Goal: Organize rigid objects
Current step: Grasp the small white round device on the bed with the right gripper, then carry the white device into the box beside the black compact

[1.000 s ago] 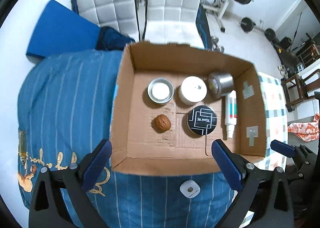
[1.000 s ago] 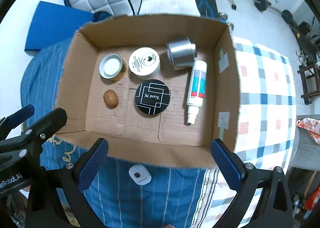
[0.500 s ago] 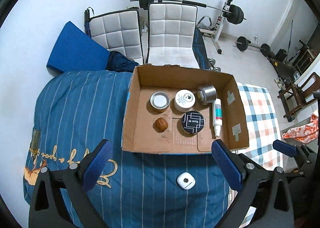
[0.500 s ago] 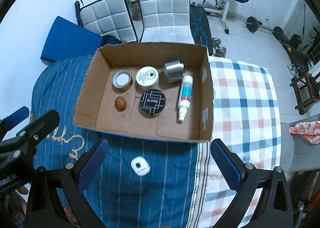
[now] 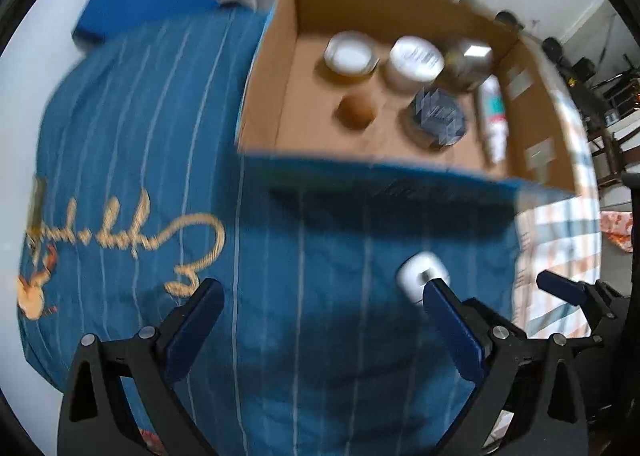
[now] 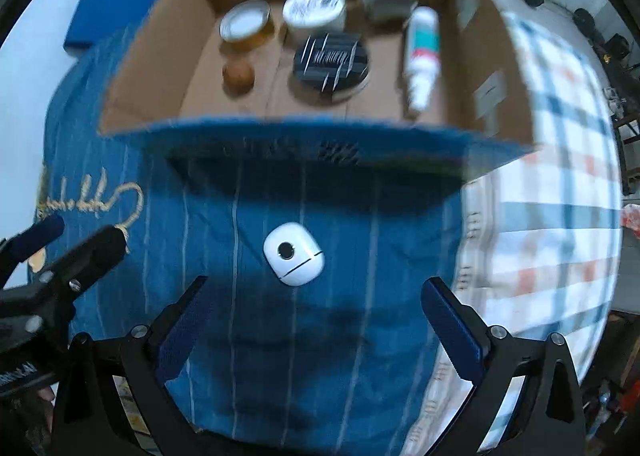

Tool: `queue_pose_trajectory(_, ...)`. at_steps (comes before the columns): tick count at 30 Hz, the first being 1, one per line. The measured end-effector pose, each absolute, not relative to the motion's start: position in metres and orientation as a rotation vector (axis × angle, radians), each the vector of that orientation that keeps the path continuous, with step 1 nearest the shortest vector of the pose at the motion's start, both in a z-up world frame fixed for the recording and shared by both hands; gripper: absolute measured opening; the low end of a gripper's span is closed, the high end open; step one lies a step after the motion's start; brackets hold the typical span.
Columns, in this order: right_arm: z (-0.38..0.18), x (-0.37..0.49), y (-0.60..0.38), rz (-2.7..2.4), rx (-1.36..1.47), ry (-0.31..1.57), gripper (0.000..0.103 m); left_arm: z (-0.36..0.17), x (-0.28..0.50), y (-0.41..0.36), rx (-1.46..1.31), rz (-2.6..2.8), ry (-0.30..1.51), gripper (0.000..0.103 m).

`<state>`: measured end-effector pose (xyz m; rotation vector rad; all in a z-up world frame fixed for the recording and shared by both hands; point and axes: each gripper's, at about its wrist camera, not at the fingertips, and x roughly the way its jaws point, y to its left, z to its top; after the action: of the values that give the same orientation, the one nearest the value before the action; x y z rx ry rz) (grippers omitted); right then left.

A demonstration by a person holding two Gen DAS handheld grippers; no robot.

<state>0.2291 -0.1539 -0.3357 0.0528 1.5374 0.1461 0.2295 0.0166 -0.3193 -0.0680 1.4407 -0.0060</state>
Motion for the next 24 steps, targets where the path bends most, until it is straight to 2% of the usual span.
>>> queue_pose_trajectory(2, -0.360, 0.229, -0.142, 0.143, 0.016, 1.571, 0.099, -0.340, 0.228, 0.024, -0.074, 0.006, 1.479, 0.102)
queue_pose_trajectory(8, -0.417, 0.230, -0.116, 0.139, -0.053, 1.644, 0.077, -0.398, 0.228, 0.039, -0.060, 0.038, 1.558, 0.102)
queue_pose_trajectory(10, -0.429, 0.229, -0.111, 0.133, -0.069, 1.649, 0.062, -0.406, 0.228, 0.041, -0.067, 0.041, 1.572, 0.102)
queue_pose_trajectory(14, -0.432, 0.225, -0.107, 0.073, -0.105, 1.615, 0.055, -0.415, 0.225, 0.042, -0.074, 0.046, 1.580, 0.102)
queue_pose_trajectory(24, -0.432, 0.212, -0.144, -0.017, 0.039, 1.639, 0.054, -0.410, 0.218, 0.019, -0.064, 0.015, 1.559, 0.102)
